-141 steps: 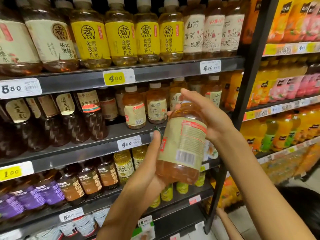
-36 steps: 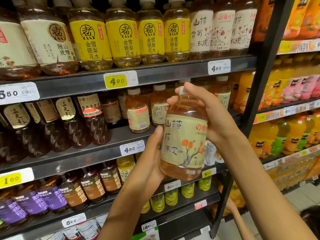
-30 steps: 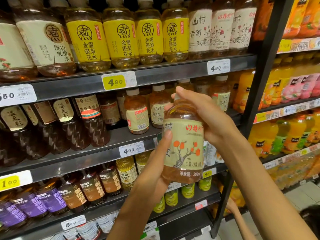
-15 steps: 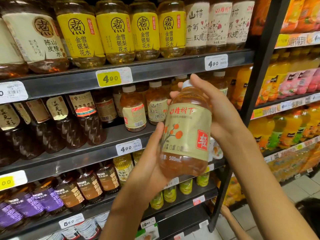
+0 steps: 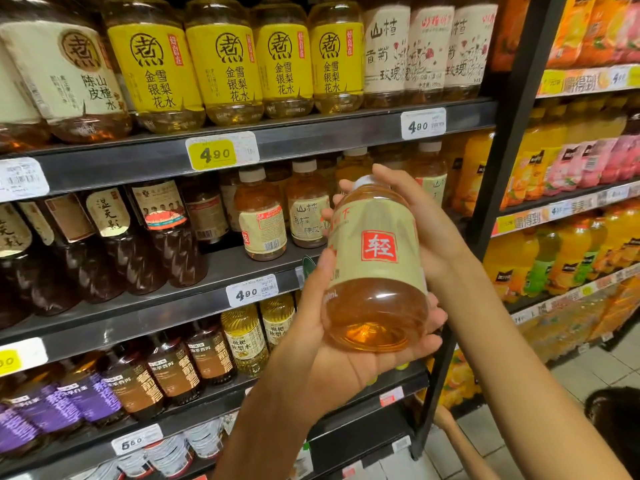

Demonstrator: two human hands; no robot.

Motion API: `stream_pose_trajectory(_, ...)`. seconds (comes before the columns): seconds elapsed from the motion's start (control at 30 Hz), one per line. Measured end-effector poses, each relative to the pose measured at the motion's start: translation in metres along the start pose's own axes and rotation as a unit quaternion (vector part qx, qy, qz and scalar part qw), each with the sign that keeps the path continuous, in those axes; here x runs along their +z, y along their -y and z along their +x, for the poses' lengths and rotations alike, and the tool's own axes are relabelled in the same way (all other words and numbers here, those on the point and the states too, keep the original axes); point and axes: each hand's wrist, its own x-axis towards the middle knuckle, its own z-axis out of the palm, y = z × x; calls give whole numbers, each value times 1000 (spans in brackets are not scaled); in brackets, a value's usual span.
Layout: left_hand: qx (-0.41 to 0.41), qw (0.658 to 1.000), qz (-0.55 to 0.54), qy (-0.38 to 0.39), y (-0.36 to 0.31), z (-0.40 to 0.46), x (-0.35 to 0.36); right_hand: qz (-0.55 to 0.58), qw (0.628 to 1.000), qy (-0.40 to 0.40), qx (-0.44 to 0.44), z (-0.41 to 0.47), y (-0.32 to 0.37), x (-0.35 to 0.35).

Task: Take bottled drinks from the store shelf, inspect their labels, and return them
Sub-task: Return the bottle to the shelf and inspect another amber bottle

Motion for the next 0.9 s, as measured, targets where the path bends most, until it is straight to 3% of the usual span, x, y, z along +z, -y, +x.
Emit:
stream_pose_trajectory(0.27, 22, 989, 121, -86, -8, -5, -1, -9, 999, -20, -47, 1, 13, 6)
stream_pose_trajectory(0.47, 17, 995, 83, -52, -3, -4, 11, -33, 999, -24, 7, 4, 10, 5)
stream_pose_trajectory(0.6, 24, 998, -50, 7, -12, -3, 22, 35, 999, -7, 10, 2, -3, 6)
stream_pose_trajectory(0.67, 43, 995, -88, -2, -15, 1, 22, 30, 999, -14, -17, 2, -8, 8)
stream_pose_trajectory(0.9, 18, 996, -80, 18, -15, 2, 21, 26, 1000, -16, -10, 5, -3, 7)
